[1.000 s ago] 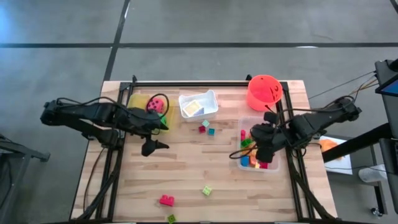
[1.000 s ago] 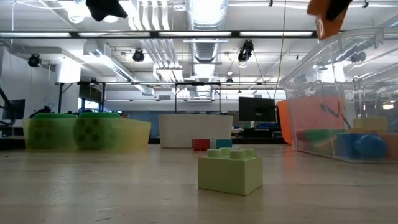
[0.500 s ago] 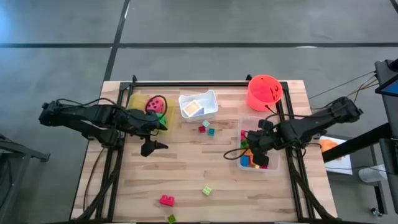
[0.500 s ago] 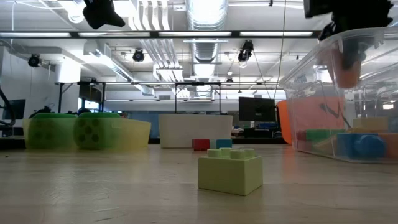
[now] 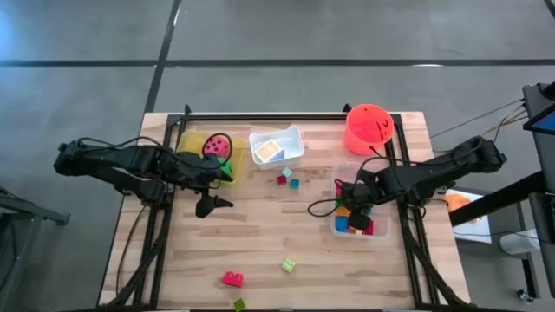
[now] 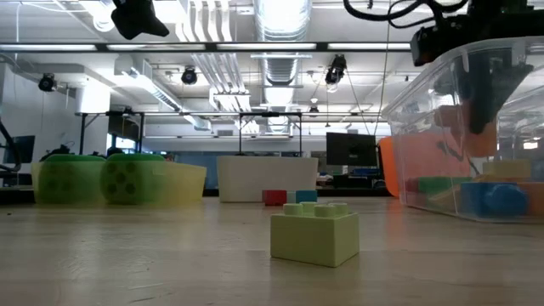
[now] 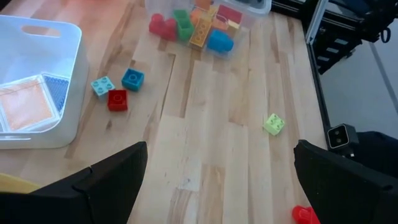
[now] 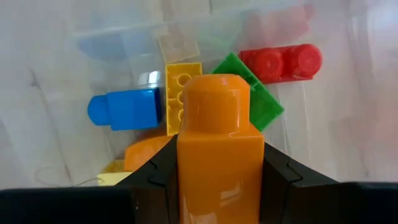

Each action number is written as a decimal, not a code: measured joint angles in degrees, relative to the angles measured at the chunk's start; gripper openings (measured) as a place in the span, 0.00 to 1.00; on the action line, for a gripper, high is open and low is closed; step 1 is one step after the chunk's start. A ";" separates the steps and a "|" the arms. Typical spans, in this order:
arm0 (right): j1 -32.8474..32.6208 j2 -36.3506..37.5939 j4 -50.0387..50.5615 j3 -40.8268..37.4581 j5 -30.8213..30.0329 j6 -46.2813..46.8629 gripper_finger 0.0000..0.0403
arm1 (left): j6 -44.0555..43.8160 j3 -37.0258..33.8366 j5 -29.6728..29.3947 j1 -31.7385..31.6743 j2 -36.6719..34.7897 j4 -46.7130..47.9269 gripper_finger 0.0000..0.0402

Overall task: Pick & Place Toys
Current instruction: Put the orange game piece into the transparent bin

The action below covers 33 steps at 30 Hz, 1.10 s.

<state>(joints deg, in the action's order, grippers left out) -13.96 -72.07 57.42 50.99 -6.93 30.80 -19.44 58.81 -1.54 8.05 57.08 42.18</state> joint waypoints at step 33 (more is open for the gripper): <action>1.44 -0.35 -4.30 -3.59 1.07 3.38 0.30 | 0.13 -0.18 0.00 0.00 0.00 0.06 0.98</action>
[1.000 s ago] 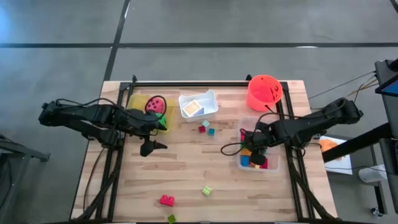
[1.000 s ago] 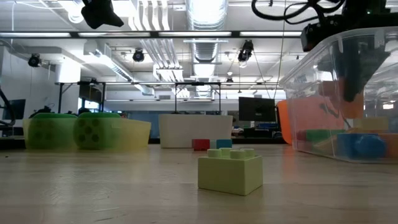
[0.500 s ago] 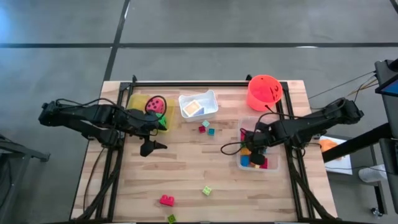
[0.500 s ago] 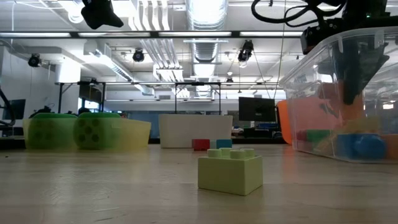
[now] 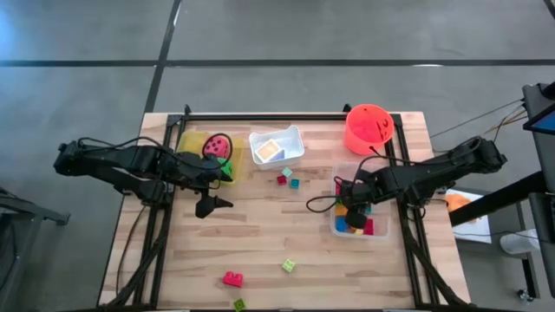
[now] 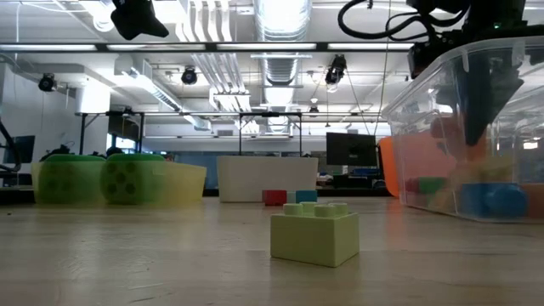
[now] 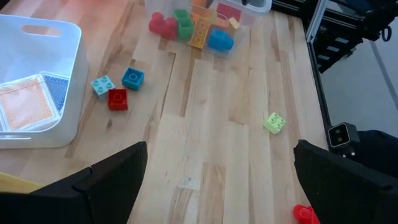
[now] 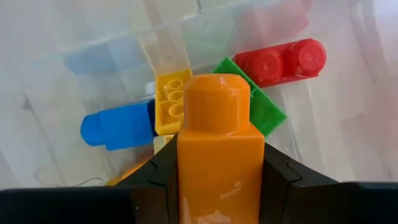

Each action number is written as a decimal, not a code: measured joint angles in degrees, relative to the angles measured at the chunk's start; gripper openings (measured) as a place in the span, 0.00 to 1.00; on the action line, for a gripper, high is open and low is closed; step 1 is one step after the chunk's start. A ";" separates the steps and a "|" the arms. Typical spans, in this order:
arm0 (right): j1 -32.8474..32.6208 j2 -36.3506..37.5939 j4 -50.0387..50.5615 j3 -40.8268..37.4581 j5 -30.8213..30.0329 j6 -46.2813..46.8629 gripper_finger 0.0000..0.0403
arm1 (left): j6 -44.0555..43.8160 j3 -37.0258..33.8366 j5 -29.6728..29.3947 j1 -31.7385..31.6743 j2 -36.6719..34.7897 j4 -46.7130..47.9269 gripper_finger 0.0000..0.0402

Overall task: Pick & Place Toys
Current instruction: Put the orange game piece into the transparent bin

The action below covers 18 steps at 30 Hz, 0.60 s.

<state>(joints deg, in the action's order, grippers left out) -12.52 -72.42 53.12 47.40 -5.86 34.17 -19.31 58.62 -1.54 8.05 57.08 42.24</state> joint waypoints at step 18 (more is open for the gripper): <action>-0.02 -0.07 -1.46 -2.64 2.02 0.14 0.30 | 0.00 -0.80 -0.02 0.00 0.00 -0.20 0.98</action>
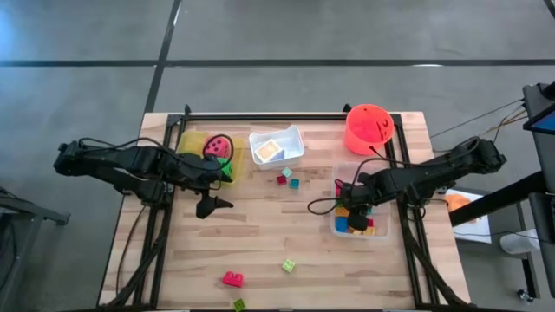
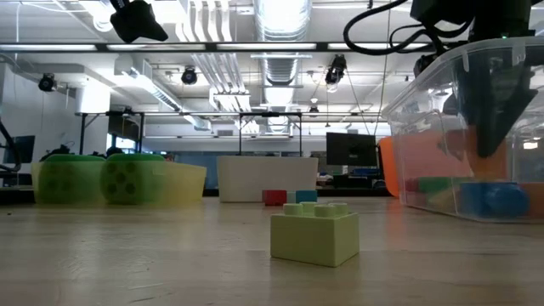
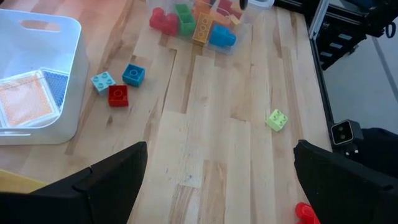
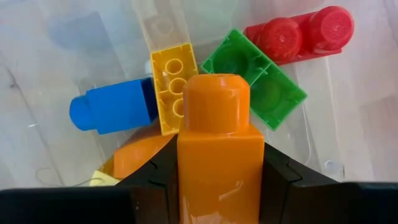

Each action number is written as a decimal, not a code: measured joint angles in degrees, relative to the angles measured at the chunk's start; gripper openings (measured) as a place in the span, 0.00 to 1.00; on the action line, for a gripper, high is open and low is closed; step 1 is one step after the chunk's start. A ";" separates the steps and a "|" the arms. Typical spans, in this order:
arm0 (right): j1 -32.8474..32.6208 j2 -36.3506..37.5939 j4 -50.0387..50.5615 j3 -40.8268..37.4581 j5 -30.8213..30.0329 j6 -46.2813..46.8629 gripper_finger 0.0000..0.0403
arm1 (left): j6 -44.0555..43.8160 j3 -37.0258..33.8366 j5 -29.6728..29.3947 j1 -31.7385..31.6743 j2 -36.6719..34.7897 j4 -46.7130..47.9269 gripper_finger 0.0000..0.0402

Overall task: Pick & Place Toys
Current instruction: Put the orange game piece into the transparent bin

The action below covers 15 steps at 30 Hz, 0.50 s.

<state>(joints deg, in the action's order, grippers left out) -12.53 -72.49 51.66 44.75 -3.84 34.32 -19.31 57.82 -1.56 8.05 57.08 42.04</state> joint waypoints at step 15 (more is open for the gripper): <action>0.07 0.02 -0.20 0.02 2.43 -0.24 0.37 | -0.02 0.00 0.00 0.01 0.01 0.00 0.98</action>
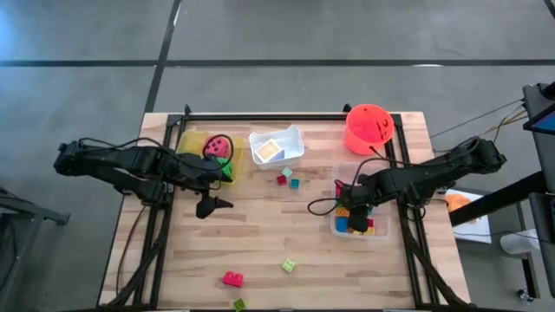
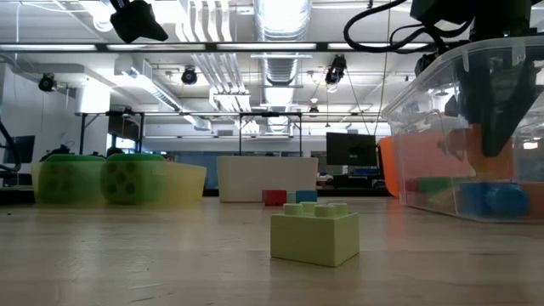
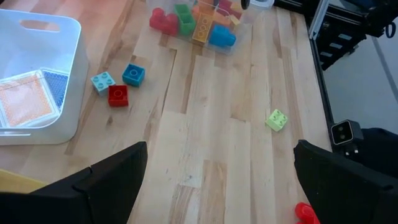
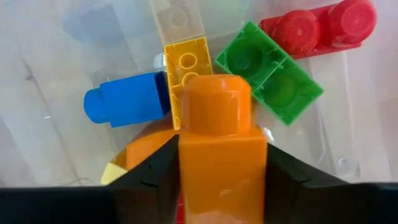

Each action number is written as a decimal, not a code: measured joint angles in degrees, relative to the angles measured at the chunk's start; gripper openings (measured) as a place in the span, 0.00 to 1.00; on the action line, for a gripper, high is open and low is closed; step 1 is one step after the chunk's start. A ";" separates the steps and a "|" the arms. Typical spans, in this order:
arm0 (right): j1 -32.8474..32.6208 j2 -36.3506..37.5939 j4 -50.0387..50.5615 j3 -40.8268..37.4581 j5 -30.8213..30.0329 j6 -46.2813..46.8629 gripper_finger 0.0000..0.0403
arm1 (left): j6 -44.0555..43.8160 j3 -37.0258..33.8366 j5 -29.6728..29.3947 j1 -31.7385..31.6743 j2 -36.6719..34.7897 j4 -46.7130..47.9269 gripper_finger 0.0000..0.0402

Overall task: Pick & Place Toys
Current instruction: Put the orange game piece into the transparent bin

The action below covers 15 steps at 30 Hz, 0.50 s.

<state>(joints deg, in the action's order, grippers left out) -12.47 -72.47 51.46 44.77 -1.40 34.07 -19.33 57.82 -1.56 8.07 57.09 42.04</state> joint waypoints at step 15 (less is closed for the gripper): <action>0.00 0.02 0.61 0.62 0.39 1.72 0.88 | 0.00 0.00 0.00 -0.01 0.00 0.00 0.98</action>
<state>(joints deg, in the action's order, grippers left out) -12.47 -72.44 52.08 45.39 -1.02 35.79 -19.33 57.82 -1.56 8.06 57.09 42.04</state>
